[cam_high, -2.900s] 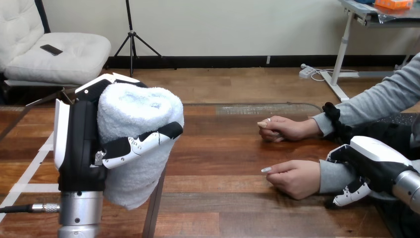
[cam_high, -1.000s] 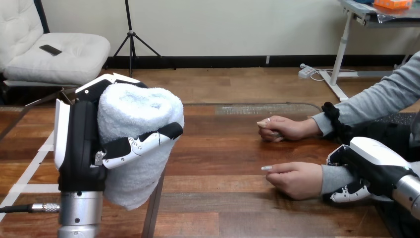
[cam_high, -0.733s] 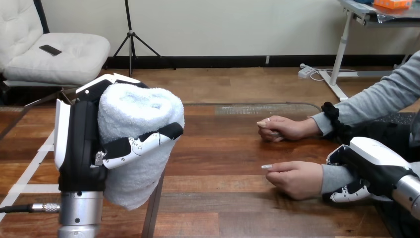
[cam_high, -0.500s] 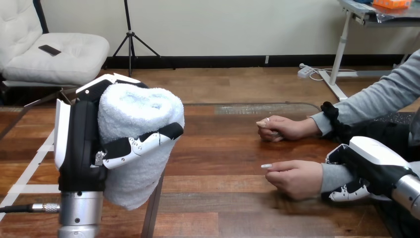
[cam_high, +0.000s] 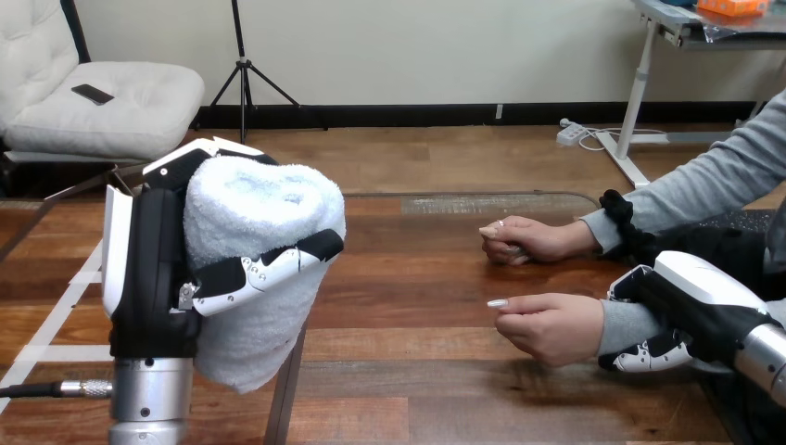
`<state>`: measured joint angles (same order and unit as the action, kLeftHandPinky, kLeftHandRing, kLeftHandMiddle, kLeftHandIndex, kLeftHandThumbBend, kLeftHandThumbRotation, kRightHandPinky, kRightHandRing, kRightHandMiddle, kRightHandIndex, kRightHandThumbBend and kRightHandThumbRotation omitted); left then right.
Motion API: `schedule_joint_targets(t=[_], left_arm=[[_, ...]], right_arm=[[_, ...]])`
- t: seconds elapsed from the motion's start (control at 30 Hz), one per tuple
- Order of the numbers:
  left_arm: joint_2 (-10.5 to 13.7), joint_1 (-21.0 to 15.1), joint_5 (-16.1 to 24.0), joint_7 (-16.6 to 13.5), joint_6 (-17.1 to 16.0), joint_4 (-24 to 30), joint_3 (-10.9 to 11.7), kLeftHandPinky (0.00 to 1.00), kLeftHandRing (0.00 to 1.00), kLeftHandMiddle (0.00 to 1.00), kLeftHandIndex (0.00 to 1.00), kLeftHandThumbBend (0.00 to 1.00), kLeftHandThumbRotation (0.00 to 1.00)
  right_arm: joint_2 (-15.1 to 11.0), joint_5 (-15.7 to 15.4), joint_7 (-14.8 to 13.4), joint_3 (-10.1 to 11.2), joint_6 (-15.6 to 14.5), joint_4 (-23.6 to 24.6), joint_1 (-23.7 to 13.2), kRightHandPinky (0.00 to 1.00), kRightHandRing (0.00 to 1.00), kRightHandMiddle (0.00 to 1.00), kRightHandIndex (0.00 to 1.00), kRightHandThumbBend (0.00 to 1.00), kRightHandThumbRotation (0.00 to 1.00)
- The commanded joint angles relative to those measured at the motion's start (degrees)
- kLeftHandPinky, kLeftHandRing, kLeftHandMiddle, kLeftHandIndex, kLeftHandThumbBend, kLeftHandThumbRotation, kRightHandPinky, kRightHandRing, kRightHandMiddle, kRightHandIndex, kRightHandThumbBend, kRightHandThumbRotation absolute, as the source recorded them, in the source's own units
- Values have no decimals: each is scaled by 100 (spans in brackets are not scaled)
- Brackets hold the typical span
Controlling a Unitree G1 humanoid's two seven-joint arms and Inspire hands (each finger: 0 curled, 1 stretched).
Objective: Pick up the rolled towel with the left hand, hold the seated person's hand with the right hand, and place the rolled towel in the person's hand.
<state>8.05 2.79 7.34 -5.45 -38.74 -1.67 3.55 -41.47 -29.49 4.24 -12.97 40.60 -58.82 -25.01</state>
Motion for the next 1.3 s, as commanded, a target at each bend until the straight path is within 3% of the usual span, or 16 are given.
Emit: schedule_joint_targets(t=[0.0, 0.4, 0.8, 1.0, 1.27], left_arm=[[-33, -322, 13, -66, -112, 79, 95, 30, 35, 39, 39, 70, 0], [-44, -328, 74, -105, -109, 53, 98, 30, 35, 39, 39, 70, 0], [-51, -392, 113, -156, -88, -41, 81, 30, 35, 39, 39, 71, 0], [-79, -523, -14, -129, -118, -255, 51, 30, 35, 39, 39, 70, 0], [-122, -840, -137, -132, -246, -795, 35, 29, 34, 39, 39, 70, 0]], right_arm=[[-34, 222, 106, 122, 63, 206, -376, 20, 25, 31, 35, 46, 0], [-26, 448, 254, 172, 207, 228, -424, 16, 21, 27, 31, 46, 0], [-40, 537, 376, 153, 131, 373, -465, 14, 19, 25, 28, 45, 0], [-33, 616, 488, 165, 69, 486, -474, 15, 19, 26, 28, 44, 1], [-26, 708, 549, 183, 246, 544, -500, 15, 19, 26, 28, 45, 0]])
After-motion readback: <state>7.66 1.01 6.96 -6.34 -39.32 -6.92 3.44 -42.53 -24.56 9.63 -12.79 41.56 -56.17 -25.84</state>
